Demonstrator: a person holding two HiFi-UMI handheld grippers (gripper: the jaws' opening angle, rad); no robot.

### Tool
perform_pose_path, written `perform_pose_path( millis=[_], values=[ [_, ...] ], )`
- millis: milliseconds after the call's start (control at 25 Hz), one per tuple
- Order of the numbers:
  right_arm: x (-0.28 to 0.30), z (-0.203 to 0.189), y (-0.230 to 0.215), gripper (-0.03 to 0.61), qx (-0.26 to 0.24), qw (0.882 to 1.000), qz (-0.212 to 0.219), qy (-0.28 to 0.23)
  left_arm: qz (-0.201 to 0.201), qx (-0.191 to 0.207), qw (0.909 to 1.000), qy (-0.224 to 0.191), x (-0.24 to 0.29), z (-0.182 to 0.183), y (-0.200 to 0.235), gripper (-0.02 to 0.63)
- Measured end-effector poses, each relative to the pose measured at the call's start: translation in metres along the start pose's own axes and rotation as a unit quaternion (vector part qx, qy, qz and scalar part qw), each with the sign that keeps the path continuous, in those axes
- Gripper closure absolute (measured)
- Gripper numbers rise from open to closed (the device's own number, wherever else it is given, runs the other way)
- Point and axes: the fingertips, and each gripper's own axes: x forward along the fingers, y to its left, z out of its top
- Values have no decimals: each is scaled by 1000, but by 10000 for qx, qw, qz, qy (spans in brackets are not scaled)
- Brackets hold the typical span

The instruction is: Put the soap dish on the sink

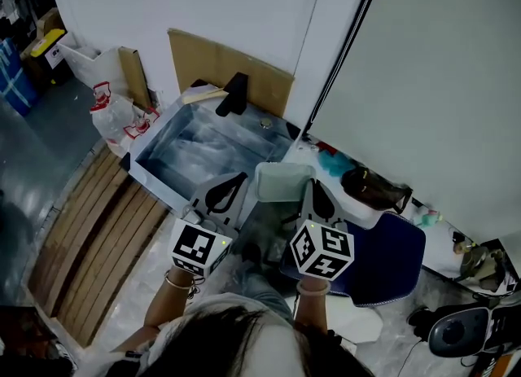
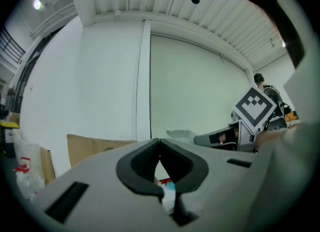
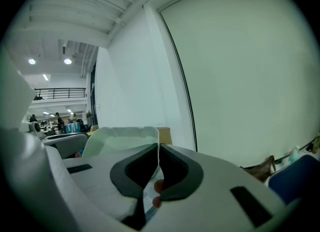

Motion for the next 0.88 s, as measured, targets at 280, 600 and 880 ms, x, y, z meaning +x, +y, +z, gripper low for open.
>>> perform_pose_path(
  millis=[280, 600, 880],
  values=[
    [38, 4, -16, 549, 43, 9999, 71, 109, 16, 35, 10000, 40, 36, -2, 14, 604],
    [85, 2, -35, 549, 112, 9994, 131, 286, 42, 37, 10000, 51, 78, -4, 31, 604],
    [123, -5, -44, 549, 36, 9986, 206, 486, 50, -13, 9999, 146, 109, -12, 42, 604]
  ],
)
